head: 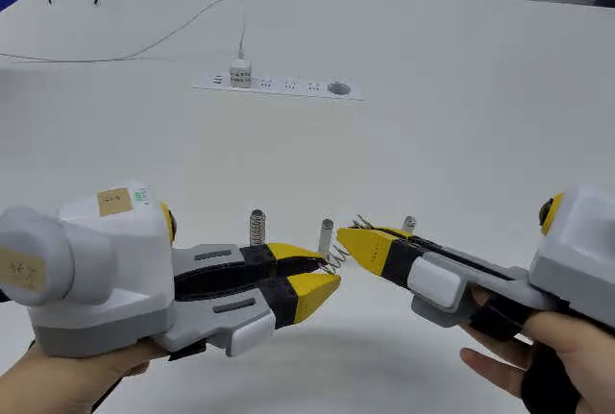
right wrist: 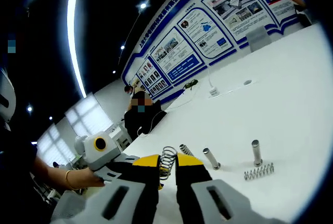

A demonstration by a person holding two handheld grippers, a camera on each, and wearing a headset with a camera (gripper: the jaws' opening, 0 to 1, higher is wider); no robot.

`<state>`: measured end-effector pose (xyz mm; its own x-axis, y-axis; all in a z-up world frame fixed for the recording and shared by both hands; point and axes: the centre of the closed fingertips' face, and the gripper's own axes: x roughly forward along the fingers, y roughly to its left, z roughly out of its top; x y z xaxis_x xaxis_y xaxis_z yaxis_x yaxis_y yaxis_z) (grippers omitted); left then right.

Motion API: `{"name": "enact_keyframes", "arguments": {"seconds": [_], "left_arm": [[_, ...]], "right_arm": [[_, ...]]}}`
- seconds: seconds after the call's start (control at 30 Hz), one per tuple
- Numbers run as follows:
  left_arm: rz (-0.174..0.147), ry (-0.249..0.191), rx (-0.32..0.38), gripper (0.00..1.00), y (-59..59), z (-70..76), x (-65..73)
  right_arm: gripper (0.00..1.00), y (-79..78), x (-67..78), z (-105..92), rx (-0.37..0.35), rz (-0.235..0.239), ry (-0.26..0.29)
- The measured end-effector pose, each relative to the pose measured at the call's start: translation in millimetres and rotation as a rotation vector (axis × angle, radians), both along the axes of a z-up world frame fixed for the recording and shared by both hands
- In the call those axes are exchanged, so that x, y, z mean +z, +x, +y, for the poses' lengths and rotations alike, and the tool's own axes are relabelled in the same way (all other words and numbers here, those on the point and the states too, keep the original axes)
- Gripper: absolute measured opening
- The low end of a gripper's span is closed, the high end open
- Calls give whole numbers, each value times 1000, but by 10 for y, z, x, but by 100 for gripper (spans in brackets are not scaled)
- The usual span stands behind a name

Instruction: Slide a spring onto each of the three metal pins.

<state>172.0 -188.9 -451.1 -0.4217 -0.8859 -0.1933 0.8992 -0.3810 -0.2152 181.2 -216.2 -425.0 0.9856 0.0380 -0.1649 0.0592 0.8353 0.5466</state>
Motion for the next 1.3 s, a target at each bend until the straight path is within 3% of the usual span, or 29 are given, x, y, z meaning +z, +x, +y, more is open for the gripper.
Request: {"name": "enact_keyframes", "arguments": {"seconds": [0.27, 0.43, 0.57, 0.7, 1.3], "left_arm": [[-91, 58, 20, 27, 45, 32, -167], [-146, 76, 27, 35, 64, 58, -235], [-172, 83, 28, 40, 82, 80, -278], [-175, 87, 39, 44, 106, 92, -290], [-174, 115, 68, 57, 163, 172, -361]], "right_arm": [[12, 59, 71, -134, -16, 9, -143], [11, 151, 126, -233, -14, 34, -291], [11, 242, 122, -270, -2, 51, -347], [11, 316, 98, -325, 5, 70, -406], [11, 514, -166, -408, -11, 133, -439]]}}
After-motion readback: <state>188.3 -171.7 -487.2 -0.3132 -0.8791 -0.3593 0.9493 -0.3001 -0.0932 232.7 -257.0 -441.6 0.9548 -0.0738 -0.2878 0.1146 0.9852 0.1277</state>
